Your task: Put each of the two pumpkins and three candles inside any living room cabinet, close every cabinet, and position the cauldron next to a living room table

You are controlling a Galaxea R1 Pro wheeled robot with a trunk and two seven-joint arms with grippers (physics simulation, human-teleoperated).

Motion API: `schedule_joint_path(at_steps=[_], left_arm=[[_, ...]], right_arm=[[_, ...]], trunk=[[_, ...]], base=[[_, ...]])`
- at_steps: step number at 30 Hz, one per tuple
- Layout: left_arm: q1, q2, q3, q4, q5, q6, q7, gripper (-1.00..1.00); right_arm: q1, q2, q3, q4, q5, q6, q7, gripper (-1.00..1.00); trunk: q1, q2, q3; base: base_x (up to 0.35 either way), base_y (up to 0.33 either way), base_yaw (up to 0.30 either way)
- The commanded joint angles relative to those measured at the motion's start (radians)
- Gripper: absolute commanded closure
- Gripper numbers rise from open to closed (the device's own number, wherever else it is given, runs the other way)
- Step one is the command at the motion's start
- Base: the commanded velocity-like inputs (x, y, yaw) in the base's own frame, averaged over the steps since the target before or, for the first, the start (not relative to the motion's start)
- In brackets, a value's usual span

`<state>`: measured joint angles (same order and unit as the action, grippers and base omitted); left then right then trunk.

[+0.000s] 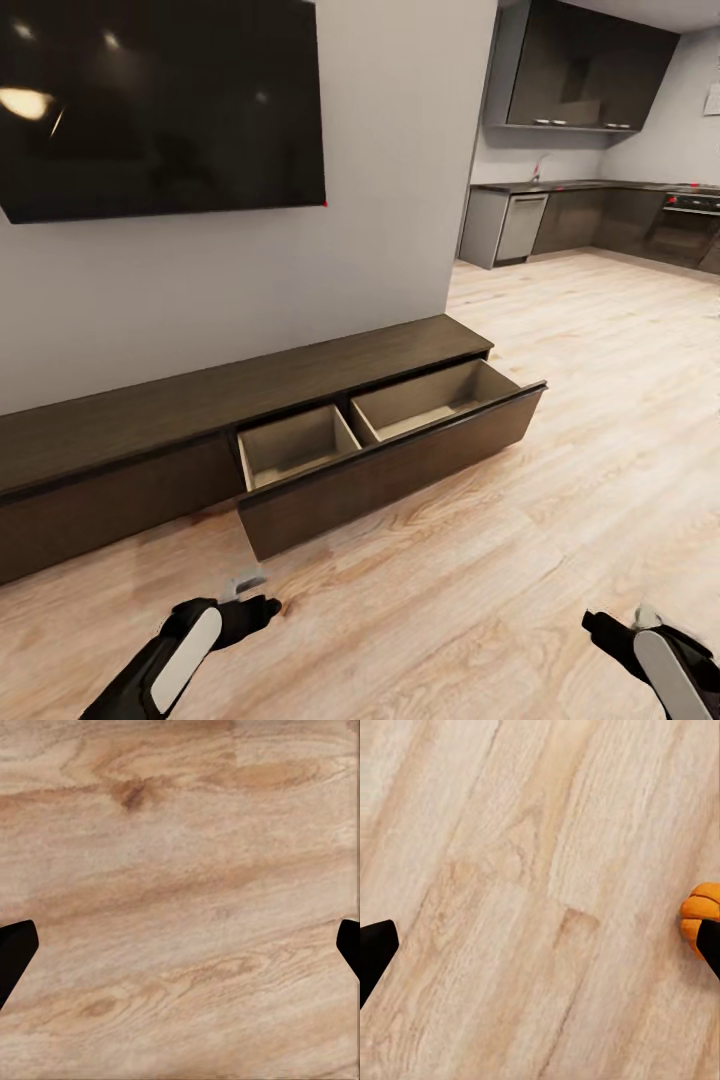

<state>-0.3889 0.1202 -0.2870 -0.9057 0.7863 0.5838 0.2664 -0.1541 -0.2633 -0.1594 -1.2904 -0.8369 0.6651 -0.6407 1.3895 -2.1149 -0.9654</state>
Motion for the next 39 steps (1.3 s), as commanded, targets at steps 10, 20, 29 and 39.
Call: schedule_joint_path(at_steps=[10, 20, 29, 39], left_arm=[[-0.108, -0.032, -0.001, 0.266, -0.060, -0.155, -0.160, -1.00], [-0.110, -0.032, -0.031, 0.158, -0.064, -0.152, -0.171, -1.00], [-0.111, -0.033, -0.090, 0.149, -0.063, -0.148, -0.169, -1.00], [-0.112, -0.035, -0.137, 0.158, -0.064, -0.099, -0.168, -1.00]], right_arm=[[0.019, 0.004, 0.004, 0.107, 0.077, -0.085, 0.092, -1.00], [0.025, 0.000, 0.000, 0.155, 0.084, -0.115, 0.146, -1.00], [0.025, -0.001, -0.005, 0.185, 0.085, -0.119, 0.151, -1.00], [0.025, -0.005, -0.008, 0.229, 0.083, -0.133, 0.152, -1.00]], trunk=[[0.000, 0.000, 0.002], [-0.012, 0.021, 0.013], [-0.046, 0.084, 0.041], [-0.085, 0.154, 0.073]], base=[[-0.001, 0.000, -0.118], [-0.008, 0.000, -0.268], [0.000, 0.000, -0.280], [0.000, 0.000, -0.280]])
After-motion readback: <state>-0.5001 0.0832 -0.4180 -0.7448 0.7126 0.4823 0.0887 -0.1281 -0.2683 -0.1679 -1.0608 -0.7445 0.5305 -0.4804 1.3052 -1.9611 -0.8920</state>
